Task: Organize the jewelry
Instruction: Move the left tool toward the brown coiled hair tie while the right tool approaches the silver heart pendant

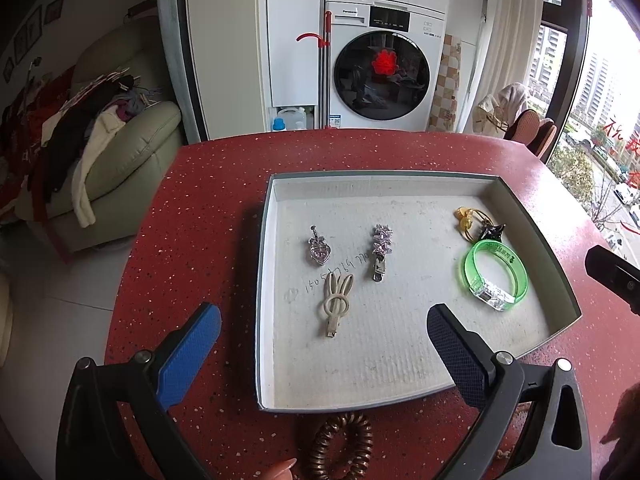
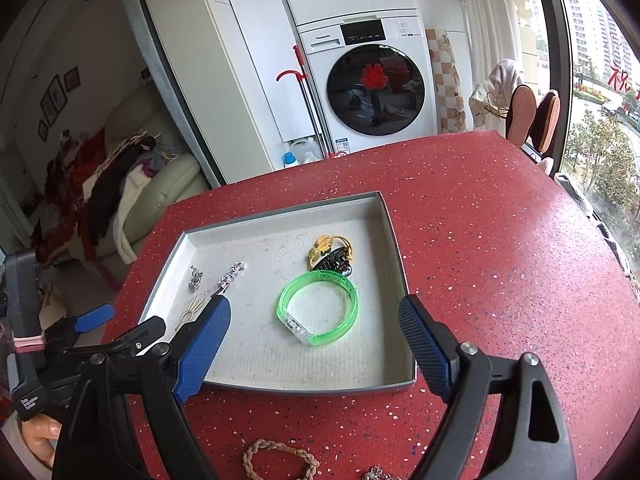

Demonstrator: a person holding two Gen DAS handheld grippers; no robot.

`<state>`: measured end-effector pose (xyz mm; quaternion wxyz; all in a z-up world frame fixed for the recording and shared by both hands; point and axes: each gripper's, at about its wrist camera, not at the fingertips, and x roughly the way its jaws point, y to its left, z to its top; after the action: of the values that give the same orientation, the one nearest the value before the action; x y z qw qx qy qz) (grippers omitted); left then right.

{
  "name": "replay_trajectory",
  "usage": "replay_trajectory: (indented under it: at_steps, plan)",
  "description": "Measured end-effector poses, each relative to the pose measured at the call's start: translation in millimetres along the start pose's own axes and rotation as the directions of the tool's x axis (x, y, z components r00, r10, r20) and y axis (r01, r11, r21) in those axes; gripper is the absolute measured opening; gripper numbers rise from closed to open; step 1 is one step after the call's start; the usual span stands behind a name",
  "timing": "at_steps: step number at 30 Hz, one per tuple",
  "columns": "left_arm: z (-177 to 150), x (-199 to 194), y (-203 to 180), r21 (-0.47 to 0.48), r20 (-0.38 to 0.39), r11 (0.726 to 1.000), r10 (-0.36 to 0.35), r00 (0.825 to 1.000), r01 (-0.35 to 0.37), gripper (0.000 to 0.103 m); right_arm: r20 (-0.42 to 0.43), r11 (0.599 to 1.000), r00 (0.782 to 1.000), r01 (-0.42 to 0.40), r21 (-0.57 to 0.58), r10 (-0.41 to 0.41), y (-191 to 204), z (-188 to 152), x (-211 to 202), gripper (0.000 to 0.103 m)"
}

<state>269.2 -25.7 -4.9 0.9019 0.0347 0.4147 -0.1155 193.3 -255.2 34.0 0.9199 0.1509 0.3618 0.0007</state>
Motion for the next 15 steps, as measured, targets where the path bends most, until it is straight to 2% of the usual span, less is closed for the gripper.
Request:
replay_trajectory:
  at_steps: [10,15]
  plan:
    - [-27,-27,16,-0.004,-0.001,0.999,0.037,0.999,-0.037,0.103,-0.048,1.000,0.999,-0.006,-0.022,0.005,0,-14,-18,0.088]
    - [-44,-30,32,-0.028,-0.033,0.999,0.040,0.999,-0.041,0.103,-0.084,1.000,0.996,-0.006,-0.019,0.004,-7,-30,-23,0.088]
